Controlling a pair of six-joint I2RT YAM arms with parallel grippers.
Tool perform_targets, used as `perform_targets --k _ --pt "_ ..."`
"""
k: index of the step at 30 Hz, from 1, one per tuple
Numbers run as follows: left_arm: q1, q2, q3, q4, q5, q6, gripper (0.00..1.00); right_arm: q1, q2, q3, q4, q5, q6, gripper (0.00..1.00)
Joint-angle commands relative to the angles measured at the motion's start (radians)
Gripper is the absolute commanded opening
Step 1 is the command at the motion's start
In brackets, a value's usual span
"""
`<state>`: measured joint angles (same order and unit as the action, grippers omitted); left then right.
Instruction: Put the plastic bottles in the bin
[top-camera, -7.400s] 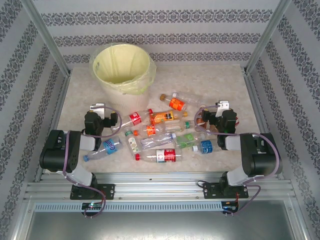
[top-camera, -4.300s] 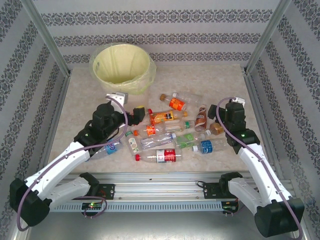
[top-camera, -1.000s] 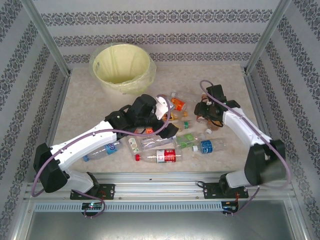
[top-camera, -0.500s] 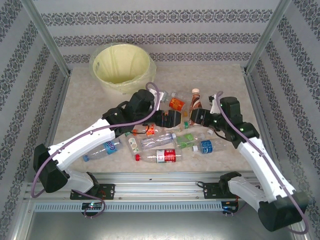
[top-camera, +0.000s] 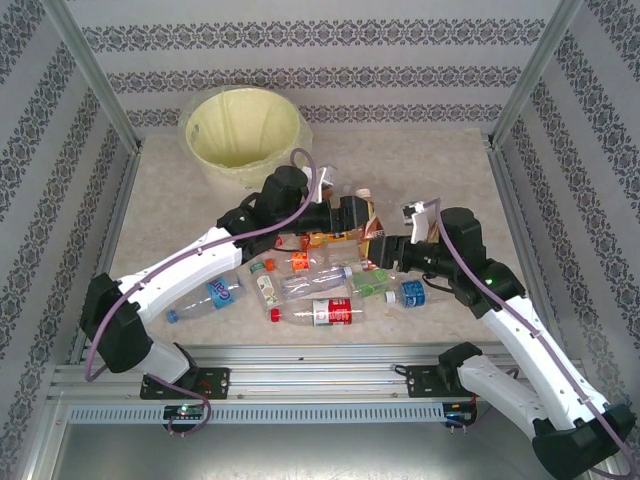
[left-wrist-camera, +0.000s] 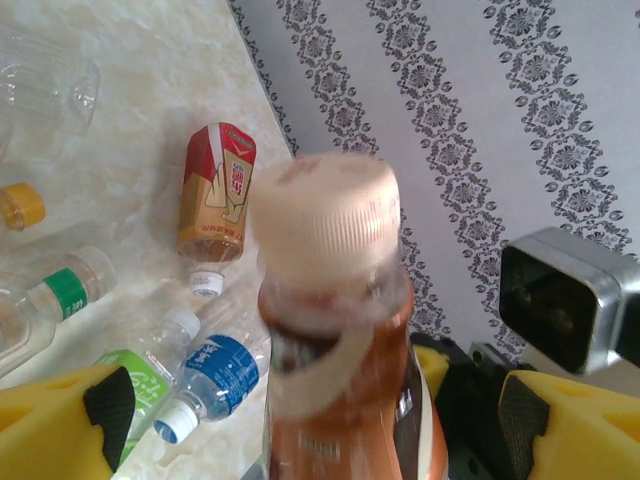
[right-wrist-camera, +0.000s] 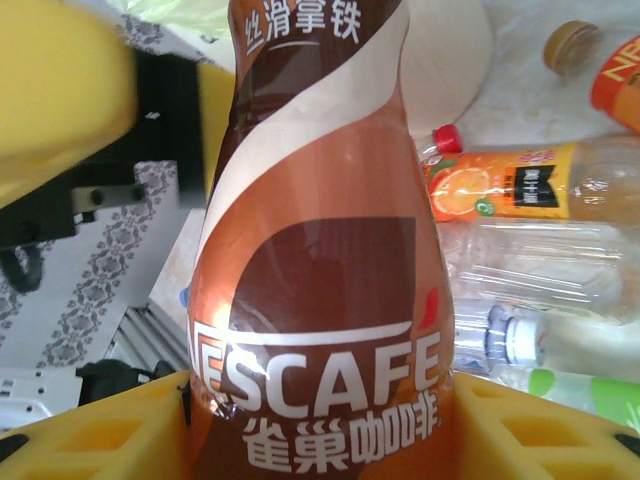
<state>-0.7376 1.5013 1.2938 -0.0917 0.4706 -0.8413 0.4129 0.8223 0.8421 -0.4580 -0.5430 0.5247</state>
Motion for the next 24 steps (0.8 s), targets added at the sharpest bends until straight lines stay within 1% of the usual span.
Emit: perform_targets --k 1,7,9,13,15,18,20,22,24 --pt "0.006 0.010 0.003 0.130 0.043 -0.034 0.91 0.033 -0.011 -0.012 0.044 -0.023 0.019 0.59" --pt "0.007 0.007 -0.014 0.163 0.042 -0.050 0.74 0.066 0.004 -0.015 0.048 -0.002 0.023 0.58" --pt "0.007 -0.001 -0.020 0.167 0.042 -0.051 0.64 0.076 0.009 -0.018 0.047 0.013 0.021 0.58" --pt "0.007 -0.016 -0.025 0.170 0.041 -0.052 0.56 0.093 0.021 -0.023 0.053 0.027 0.023 0.59" --pt "0.007 -0.021 -0.029 0.178 0.042 -0.051 0.48 0.102 0.029 -0.022 0.054 0.037 0.021 0.59" --pt "0.007 -0.032 -0.033 0.179 0.040 -0.037 0.40 0.110 0.034 -0.020 0.056 0.044 0.022 0.59" --pt "0.007 -0.039 -0.032 0.171 0.037 -0.026 0.37 0.114 0.031 -0.017 0.053 0.053 0.024 0.60" --pt "0.011 -0.045 -0.028 0.162 0.042 -0.021 0.35 0.115 0.018 -0.016 0.047 0.061 0.027 0.65" --pt "0.019 -0.052 -0.020 0.140 0.046 -0.010 0.32 0.114 -0.007 -0.014 0.037 0.076 0.028 0.77"
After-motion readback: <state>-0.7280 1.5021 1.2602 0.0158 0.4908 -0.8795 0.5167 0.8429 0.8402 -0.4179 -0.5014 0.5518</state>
